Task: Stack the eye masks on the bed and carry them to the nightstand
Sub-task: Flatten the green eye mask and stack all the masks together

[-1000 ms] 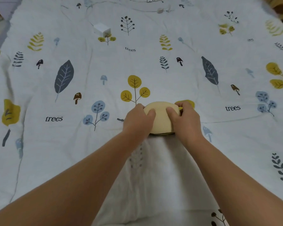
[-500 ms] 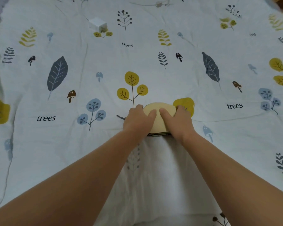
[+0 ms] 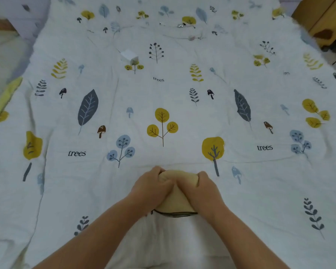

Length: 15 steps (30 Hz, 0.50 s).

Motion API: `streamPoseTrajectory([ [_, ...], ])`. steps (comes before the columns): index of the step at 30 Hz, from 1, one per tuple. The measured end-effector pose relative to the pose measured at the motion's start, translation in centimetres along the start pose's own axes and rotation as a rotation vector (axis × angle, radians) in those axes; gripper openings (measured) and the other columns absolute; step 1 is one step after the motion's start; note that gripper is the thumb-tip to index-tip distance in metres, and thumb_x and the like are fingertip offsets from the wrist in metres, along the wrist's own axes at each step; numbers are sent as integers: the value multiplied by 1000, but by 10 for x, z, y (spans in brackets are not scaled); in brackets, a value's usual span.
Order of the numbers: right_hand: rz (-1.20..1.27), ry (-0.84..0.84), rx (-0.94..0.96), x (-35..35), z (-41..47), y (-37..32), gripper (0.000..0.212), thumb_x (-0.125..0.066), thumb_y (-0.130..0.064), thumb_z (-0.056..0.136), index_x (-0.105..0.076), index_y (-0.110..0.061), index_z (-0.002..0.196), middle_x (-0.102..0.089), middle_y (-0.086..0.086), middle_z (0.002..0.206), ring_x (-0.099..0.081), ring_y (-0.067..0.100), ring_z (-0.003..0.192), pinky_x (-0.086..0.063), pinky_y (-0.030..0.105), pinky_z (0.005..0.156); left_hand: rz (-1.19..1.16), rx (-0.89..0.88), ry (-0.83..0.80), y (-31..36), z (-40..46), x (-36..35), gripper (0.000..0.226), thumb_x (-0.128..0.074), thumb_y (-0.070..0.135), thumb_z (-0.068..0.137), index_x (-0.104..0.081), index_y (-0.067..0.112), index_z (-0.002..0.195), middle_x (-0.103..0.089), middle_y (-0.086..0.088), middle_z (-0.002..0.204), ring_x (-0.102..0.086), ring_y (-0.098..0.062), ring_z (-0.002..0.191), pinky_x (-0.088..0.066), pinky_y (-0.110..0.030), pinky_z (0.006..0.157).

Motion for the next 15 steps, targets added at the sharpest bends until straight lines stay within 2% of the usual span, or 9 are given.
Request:
streamPoseTrajectory([
  [3, -21, -25, 25, 7, -36, -22, 42, -58, -53, 77, -40, -17, 89, -56, 2, 91, -55, 25, 87, -43, 33, 75, -26, 10, 34, 5, -35, 20, 26, -48, 26, 85, -54, 23, 110, -60, 1, 101, -53, -18, 92, -39, -28, 75],
  [6, -38, -39, 65, 20, -72, -47, 42, -54, -55, 77, -39, -18, 89, -56, 2, 91, -58, 27, 91, -47, 38, 79, -47, 1, 66, 15, -70, 43, 25, -49, 24, 84, -54, 25, 108, -62, -2, 106, -55, -19, 94, -41, -27, 76],
  [12, -79, -10, 166, 48, -147, -99, 35, -53, -47, 82, -36, -19, 93, -52, -1, 86, -52, 24, 83, -41, 32, 72, -9, -45, 128, 46, -143, 91, 31, -51, 25, 84, -51, 24, 114, -59, -3, 114, -50, -16, 94, -36, -26, 77],
  [15, -91, -18, 230, 60, -182, -123, 35, -54, -46, 82, -35, -20, 95, -52, -1, 88, -51, 22, 83, -37, 30, 70, -23, -53, 158, 60, -180, 113, 31, -52, 27, 84, -51, 24, 114, -59, -2, 110, -50, -16, 91, -38, -25, 70],
])
Point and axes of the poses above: each hand's wrist, its own z-axis towards the middle knuckle, its own x-axis out of the back of the hand, y = z × x, the point moved 5 cm from there along z, towards the middle knuckle
